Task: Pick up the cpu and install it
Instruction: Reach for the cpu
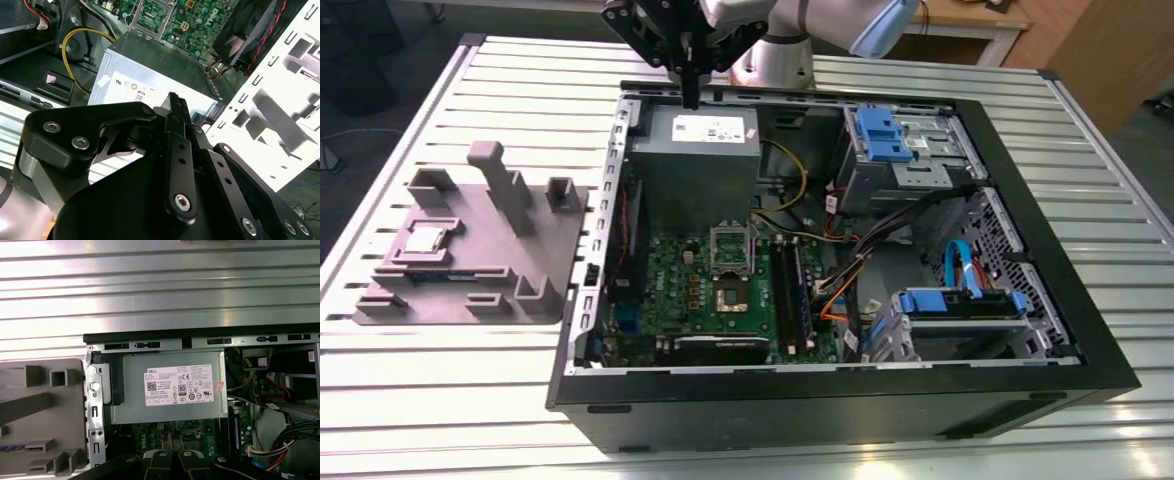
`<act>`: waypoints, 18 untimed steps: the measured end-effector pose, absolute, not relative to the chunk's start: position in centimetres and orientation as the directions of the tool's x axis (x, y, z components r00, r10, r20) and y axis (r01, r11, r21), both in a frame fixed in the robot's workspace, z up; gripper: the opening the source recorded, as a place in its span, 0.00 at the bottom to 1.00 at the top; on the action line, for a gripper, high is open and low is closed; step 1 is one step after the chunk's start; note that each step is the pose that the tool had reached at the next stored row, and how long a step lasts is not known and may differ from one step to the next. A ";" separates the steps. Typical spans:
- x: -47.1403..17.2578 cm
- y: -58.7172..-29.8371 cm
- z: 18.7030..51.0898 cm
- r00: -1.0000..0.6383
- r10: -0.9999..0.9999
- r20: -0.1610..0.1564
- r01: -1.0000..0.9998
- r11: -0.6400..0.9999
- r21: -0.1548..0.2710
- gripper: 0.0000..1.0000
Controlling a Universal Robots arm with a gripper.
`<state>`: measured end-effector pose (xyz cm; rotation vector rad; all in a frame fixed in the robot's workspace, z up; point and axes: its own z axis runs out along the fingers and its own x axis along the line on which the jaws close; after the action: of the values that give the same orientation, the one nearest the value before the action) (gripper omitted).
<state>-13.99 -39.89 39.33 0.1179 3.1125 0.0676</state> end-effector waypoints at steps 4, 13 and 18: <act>-14.1 -39.9 39.3 -0.997 0.076 -0.024 0.075 0.996 0.044 0.10; -14.3 -39.9 39.3 -0.997 0.076 -0.024 0.075 0.996 0.044 0.10; -14.5 -39.9 39.3 -0.997 0.076 -0.024 0.075 0.996 0.044 0.10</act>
<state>-14.46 -39.89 39.33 0.1180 3.1125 0.0676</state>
